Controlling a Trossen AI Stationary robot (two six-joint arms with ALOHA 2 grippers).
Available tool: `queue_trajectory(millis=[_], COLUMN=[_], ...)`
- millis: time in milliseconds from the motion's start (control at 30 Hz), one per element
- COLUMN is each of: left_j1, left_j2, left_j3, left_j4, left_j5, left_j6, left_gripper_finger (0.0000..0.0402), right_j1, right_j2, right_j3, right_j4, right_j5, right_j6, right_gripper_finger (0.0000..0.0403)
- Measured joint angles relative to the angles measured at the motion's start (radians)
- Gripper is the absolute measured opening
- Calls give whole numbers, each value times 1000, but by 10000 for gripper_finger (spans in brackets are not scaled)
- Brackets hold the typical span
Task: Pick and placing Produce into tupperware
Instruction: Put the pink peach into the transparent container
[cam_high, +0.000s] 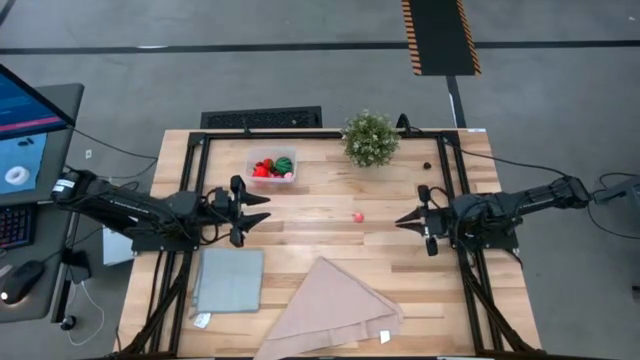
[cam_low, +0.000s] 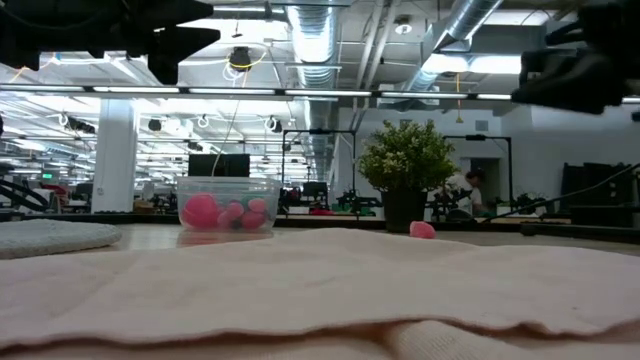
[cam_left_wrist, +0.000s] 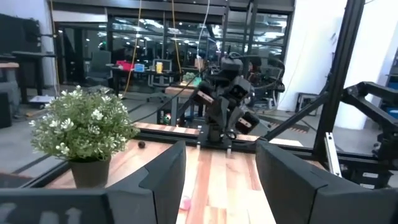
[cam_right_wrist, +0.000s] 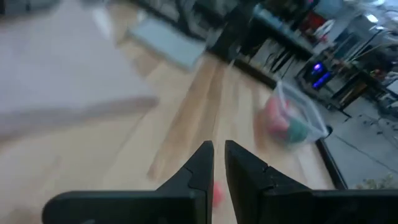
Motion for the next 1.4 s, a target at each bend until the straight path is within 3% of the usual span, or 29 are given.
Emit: queue_trajectory(millis=[333,633,800,933,1200,1300,1400], left_j1=[0,0,0,0,0,0,0], left_j2=[0,0,0,0,0,0,0], left_j3=[0,0,0,0,0,0,0], left_j4=[-10,-11,-10,-11,-18,-18,-18], left_j5=[0,-2,-13,-39,-47,-47,-48], left_j6=[-9,-9,-9,-9,-11,-21,-24], left_gripper_finger=[183,183,183,183,183,183,183], right_j1=[2,6,-18,-74,-228,-289,-330], right_j2=[1,24,113,249,515,625,742], right_j3=[0,29,125,227,467,559,614], right_j4=[213,467,393,229,-45,-209,-291], right_j5=[-2,-43,-30,46,47,32,-16], right_j6=[612,766,765,810,839,838,837], right_gripper_finger=[64,64,64,64,65,80,123])
